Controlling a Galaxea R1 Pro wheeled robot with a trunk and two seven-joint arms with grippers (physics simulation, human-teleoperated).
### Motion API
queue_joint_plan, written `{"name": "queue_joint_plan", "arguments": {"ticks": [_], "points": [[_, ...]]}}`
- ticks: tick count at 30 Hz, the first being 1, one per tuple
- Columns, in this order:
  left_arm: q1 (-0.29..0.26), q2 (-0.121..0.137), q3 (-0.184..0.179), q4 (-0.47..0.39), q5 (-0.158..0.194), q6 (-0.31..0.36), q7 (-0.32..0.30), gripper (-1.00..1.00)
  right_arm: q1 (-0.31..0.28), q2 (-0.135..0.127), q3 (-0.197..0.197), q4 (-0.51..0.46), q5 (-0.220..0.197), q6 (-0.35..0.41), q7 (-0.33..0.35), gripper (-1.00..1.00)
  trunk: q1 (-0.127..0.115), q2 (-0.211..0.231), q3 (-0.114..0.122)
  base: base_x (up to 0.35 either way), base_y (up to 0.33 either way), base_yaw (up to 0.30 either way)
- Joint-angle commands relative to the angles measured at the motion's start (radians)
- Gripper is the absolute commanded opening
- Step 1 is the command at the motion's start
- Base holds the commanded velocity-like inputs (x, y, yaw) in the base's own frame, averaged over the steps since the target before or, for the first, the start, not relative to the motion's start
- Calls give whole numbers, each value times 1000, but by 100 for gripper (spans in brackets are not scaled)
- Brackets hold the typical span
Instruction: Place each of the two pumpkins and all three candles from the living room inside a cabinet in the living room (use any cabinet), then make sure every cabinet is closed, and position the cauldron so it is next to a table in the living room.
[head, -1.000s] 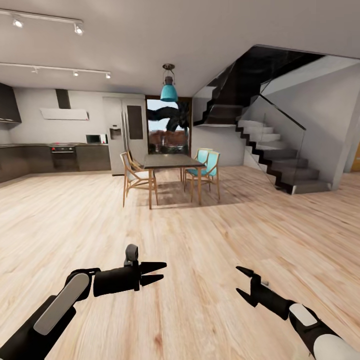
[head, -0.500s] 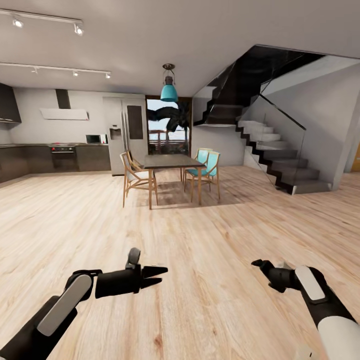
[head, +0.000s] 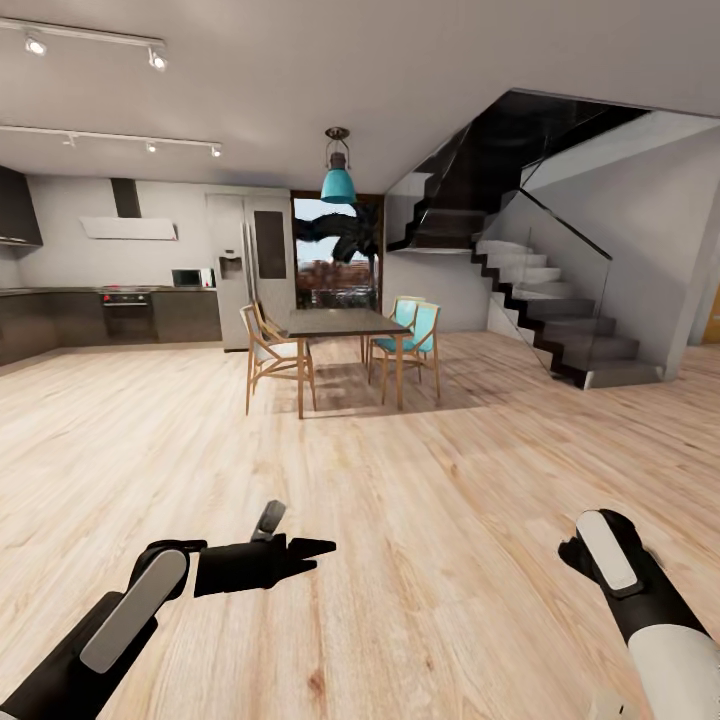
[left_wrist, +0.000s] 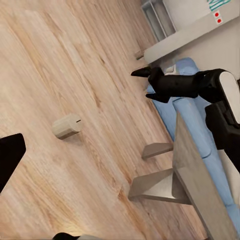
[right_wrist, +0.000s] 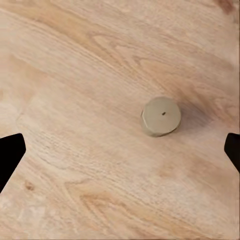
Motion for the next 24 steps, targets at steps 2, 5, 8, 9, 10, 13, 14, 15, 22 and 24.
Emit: {"name": "queue_joint_plan", "arguments": {"ticks": [2,5,8,9,10,13,14,15,22,24], "points": [[-1,-1,-1,0,-7,1,-6,100,-1,1,4,3,-6,-5,-38,100,0,-1,-1,0,0,0],[-1,-8,-2,0,-10,1,-4,100,-1,1,5,9,-4,-10,-54,100,0,-1,-1,0,0,0],[-1,-14,-4,-4,-15,0,0,100,-1,0,6,16,-6,-11,-58,100,0,-1,-1,0,0,0],[-1,-29,-7,-9,-16,-1,17,100,-1,0,6,31,-6,-12,-58,100,0,-1,-1,0,0,0],[-1,-43,-9,-13,-15,-1,39,100,-3,0,7,52,-6,-14,-57,100,0,-1,-1,0,0,0],[-1,-98,-20,-50,-9,2,105,100,-6,1,8,140,-5,-34,-52,100,0,-1,-1,0,0,0],[-1,-110,-30,-63,-7,3,114,100,-7,1,12,159,-5,-38,-50,100,0,-1,-1,0,0,0],[-1,-118,-41,-71,-5,3,120,100,-7,1,21,172,-5,-40,-49,100,0,-1,-1,0,0,0],[-1,-132,-67,-85,4,4,130,100,-8,1,91,195,-5,-41,-46,100,0,-1,-1,0,0,0],[-1,-133,-69,-85,9,4,130,100,-8,1,107,189,-3,-43,-48,100,0,-1,-1,0,0,0]]}}
